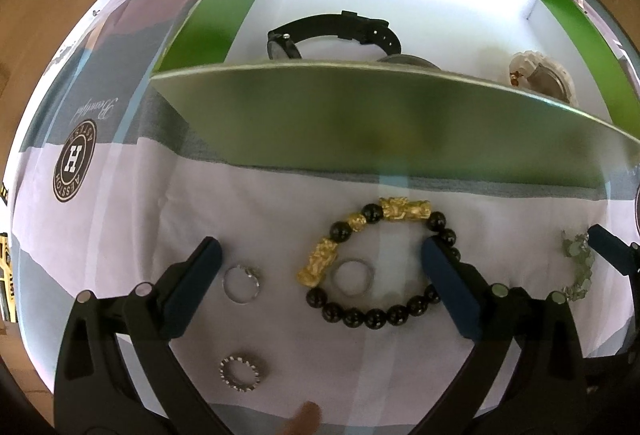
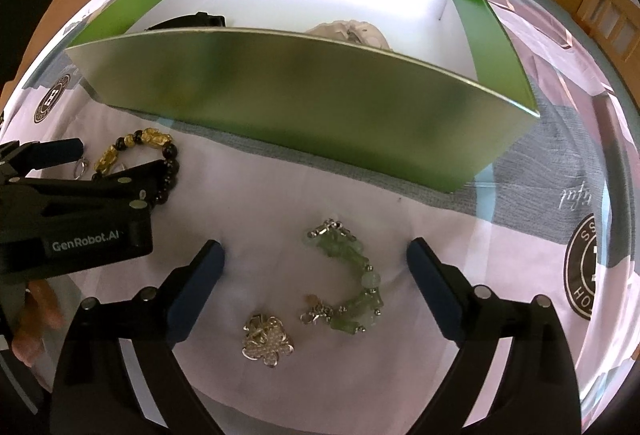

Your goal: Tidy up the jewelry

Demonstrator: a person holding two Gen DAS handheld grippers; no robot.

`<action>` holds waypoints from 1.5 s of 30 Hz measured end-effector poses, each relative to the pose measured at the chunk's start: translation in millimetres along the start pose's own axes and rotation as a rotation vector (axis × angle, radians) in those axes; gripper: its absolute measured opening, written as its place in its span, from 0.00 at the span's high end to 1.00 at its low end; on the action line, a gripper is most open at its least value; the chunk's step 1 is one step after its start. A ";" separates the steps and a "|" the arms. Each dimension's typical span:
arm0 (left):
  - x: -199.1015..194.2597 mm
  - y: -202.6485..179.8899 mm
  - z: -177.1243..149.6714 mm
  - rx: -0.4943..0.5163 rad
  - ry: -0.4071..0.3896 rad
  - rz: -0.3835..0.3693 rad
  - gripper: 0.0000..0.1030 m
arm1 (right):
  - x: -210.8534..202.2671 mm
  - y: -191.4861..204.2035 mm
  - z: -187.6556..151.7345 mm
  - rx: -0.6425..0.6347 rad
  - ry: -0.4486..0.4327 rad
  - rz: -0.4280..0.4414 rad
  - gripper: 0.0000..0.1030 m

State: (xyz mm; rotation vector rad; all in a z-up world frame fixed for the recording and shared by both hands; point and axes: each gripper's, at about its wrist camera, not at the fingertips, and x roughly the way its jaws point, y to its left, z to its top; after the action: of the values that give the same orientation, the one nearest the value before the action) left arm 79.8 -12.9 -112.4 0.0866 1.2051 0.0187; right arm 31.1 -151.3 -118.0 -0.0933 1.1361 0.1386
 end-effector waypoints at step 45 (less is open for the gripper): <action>-83.4 24.1 17.7 0.054 -0.127 -0.307 0.91 | -84.8 -33.6 19.9 0.065 -0.155 0.113 0.93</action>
State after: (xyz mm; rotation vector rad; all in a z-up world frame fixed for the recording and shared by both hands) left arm 67.3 5.1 -26.6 -0.0499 1.0817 -0.2844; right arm 19.2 -186.9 -32.5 0.0389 0.9902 0.2053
